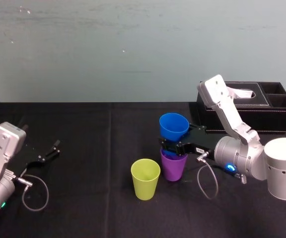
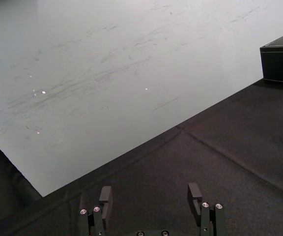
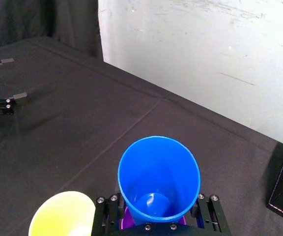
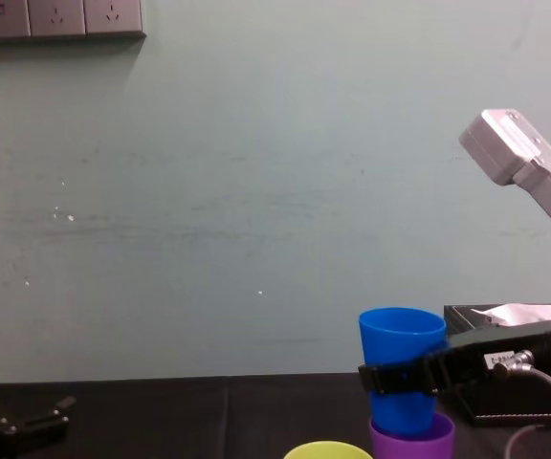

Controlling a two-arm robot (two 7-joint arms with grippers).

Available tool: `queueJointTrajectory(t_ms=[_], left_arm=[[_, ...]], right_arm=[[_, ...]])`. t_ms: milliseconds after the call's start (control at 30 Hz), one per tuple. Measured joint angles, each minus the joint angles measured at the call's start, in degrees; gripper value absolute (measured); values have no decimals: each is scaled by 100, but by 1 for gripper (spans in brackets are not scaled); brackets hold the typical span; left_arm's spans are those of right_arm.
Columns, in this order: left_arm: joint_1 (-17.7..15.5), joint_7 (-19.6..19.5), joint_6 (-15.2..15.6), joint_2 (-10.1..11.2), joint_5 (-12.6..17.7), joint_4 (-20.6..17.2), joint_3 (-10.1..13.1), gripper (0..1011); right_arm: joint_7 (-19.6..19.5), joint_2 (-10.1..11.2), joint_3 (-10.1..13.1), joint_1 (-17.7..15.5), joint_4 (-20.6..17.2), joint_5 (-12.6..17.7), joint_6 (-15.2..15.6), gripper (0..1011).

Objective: Stack the three plastic cups sequentially using one hand.

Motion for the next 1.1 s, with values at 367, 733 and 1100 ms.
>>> queueJointTrajectory(t_ms=[367, 733, 1100], left_arm=[[0, 0, 0, 0, 0, 0, 0, 1000], [0, 0, 0, 0, 0, 0, 0, 1000], [0, 0, 0, 0, 0, 0, 0, 1000]], right_arm=[[-15, 23, -7, -33, 64, 38, -35, 715], [-32, 34, -20, -83, 97, 89, -68, 715], [-32, 34, -17, -82, 91, 85, -63, 783]])
